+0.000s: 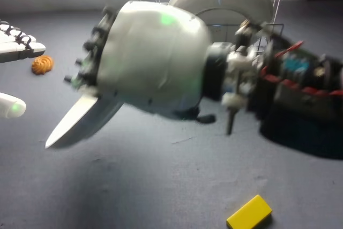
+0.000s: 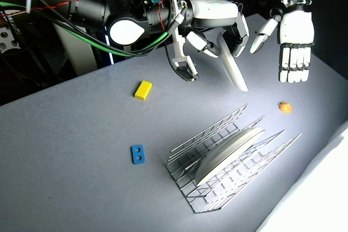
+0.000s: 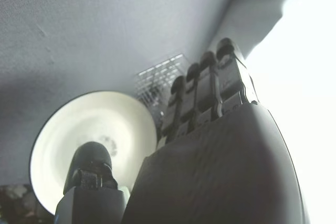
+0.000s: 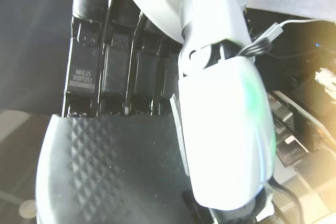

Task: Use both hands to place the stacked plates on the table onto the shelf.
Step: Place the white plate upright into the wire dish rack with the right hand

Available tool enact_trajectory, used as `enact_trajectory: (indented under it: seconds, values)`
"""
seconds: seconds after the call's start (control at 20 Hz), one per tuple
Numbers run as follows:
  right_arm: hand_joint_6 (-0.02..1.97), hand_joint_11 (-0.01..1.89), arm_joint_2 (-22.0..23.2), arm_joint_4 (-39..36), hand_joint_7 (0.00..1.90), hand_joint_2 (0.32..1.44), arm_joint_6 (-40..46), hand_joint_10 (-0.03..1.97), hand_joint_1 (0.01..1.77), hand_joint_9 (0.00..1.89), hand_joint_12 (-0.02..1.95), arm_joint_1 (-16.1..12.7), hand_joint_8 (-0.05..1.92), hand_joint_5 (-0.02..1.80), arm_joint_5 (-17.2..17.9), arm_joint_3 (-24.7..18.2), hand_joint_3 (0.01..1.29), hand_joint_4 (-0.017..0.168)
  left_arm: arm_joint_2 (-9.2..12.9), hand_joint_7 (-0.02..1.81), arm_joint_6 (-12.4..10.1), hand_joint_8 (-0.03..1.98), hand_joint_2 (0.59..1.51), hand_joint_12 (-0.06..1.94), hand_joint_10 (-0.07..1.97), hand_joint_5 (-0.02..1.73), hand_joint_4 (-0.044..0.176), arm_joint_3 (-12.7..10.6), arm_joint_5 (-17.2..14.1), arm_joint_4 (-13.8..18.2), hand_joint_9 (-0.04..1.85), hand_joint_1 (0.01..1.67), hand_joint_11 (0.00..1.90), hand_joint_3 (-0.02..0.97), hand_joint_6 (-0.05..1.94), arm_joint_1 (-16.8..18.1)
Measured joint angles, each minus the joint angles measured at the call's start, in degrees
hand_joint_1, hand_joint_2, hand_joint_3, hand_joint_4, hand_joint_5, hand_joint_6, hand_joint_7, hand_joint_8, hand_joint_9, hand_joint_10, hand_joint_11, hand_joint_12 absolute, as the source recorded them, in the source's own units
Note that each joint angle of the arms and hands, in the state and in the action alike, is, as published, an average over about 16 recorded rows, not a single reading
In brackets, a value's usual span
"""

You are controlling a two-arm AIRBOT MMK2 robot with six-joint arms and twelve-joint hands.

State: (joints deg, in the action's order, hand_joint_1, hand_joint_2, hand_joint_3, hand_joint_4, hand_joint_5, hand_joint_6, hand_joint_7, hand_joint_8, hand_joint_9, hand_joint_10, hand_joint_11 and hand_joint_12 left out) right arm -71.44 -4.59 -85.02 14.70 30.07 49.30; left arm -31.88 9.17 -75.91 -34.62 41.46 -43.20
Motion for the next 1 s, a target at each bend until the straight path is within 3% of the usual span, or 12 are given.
enact_trajectory:
  seconds: [0.6,1.0]
  values:
    - [1.03,0.97,11.12,15.8,1.0,0.99,-0.22,0.92,1.35,0.99,1.05,-7.87,0.94,0.84,-2.5,-5.1,0.01,-0.003,-0.02,0.02,-0.01,0.01,1.146,0.01,0.02,0.02,0.005,-0.57,2.1,0.39,0.02,0.01,0.02,0.019,0.0,-0.36]
    - [1.03,0.96,14.5,28.8,1.01,0.99,-1.52,0.93,1.35,1.0,1.04,-10.26,0.95,0.84,-5.2,-4.45,0.01,-0.005,0.01,0.02,-0.02,0.01,1.146,0.01,0.02,0.02,0.006,-0.79,2.77,0.92,0.02,0.01,0.02,0.018,0.0,-0.75]
